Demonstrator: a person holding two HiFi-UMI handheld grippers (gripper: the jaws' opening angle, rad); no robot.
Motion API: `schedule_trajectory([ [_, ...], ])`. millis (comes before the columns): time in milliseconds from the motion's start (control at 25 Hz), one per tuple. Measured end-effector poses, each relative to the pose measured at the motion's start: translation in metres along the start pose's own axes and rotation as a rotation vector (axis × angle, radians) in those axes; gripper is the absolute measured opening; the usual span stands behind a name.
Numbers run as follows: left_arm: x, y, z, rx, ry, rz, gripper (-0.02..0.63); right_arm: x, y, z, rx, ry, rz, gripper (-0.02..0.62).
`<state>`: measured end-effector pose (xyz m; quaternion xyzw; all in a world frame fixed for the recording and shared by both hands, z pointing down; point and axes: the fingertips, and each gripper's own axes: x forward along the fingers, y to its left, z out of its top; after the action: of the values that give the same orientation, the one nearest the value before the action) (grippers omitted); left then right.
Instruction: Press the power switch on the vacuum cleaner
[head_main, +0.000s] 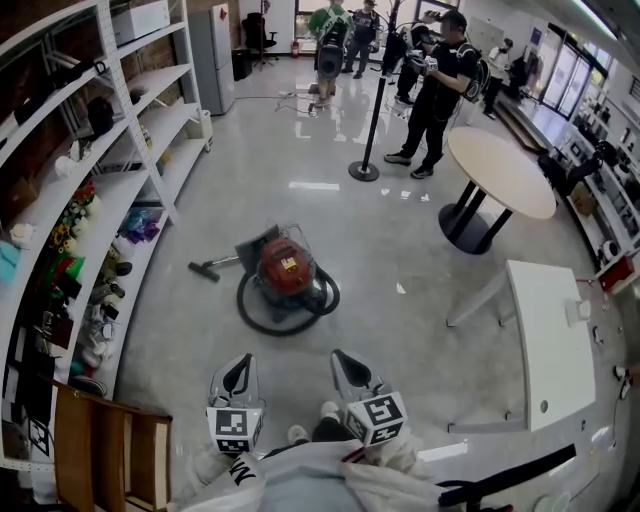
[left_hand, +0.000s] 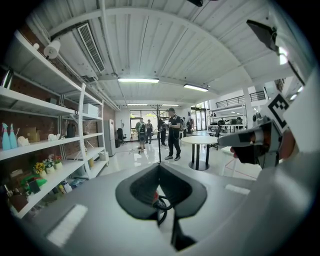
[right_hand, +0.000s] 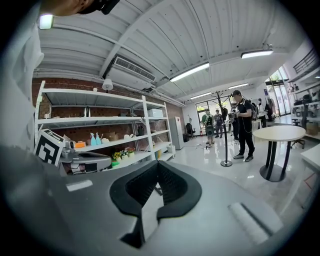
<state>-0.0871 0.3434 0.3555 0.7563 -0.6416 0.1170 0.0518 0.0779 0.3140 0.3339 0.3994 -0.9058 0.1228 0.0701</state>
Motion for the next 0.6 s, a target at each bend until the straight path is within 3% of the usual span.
schedule_trajectory([
  [320,-0.013,-0.016,-0.005,-0.044,0.003,-0.016,0.0,-0.013,0.005,-0.013,-0.001,0.037,0.0,0.0],
  [600,-0.005,-0.034,-0.008,-0.047,0.041,-0.021,0.0,-0.023,-0.017,-0.016,-0.003,0.058,-0.014,0.0],
])
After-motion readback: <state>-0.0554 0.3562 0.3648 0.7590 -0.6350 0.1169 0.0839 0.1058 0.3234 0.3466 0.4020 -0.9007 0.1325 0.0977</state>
